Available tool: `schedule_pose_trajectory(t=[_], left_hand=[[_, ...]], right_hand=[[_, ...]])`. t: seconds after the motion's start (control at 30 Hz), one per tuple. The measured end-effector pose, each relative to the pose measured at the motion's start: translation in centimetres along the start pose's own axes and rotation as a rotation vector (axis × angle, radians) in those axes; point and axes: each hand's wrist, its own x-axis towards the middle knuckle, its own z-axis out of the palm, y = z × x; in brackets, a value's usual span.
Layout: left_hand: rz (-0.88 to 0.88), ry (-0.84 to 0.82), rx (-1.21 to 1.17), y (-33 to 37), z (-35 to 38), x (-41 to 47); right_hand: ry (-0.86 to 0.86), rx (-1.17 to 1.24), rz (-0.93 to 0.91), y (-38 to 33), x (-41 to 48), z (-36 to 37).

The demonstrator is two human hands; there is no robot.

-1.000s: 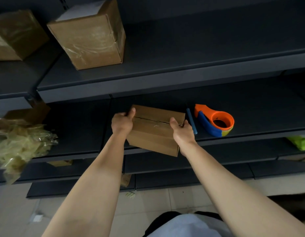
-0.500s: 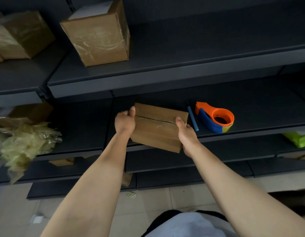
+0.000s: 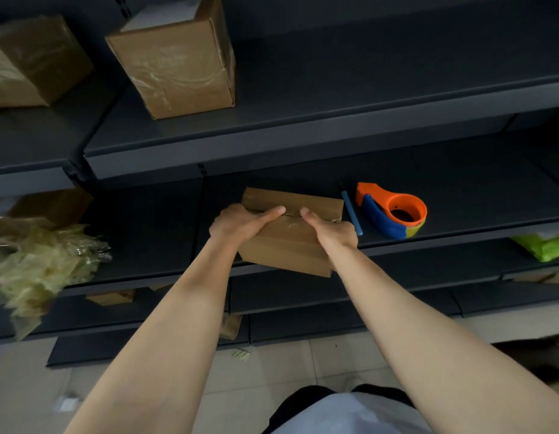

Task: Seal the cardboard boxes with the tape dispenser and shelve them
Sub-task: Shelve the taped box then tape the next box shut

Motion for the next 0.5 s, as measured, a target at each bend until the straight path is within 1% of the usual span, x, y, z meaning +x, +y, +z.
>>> schedule_pose_trajectory(t=[0.03, 0.1, 0.2, 0.27, 0.3, 0.33, 0.4, 0.47, 0.5], left_hand=[[-0.011, 0.008, 0.033, 0.3, 0.1, 0.0], [0.018, 0.069, 0.016, 0.7, 0.5, 0.0], [0.096, 0.157, -0.086, 0.0, 0.6, 0.2], [0.095, 0.174, -0.180, -0.7, 0.3, 0.4], [0.079, 0.190, -0.183, -0.8, 0.2, 0.4], [0.052, 0.201, -0.147, -0.5, 0.2, 0.3], [-0.003, 0.191, 0.030, 1.0, 0.6, -0.3], [-0.018, 0.163, 0.201, 2.5, 1.6, -1.4], [-0.011, 0.157, 0.241, 2.9, 1.9, -1.8]], right_hand=[[0.023, -0.013, -0.019, 0.0, 0.1, 0.2], [0.035, -0.003, -0.063, 0.3, 0.4, 0.2], [-0.010, 0.010, -0.124, 0.9, 0.8, -0.3], [-0.042, -0.001, -0.130, 1.2, 0.9, -0.8], [-0.048, -0.008, -0.127, 1.3, 0.9, -1.0], [-0.040, -0.016, -0.133, 1.3, 0.7, -0.9], [0.016, -0.070, -0.178, 0.9, 0.2, -0.4], [0.064, -0.161, -0.230, 0.5, -0.4, 0.2], [0.072, -0.196, -0.241, 0.3, -0.5, 0.3]])
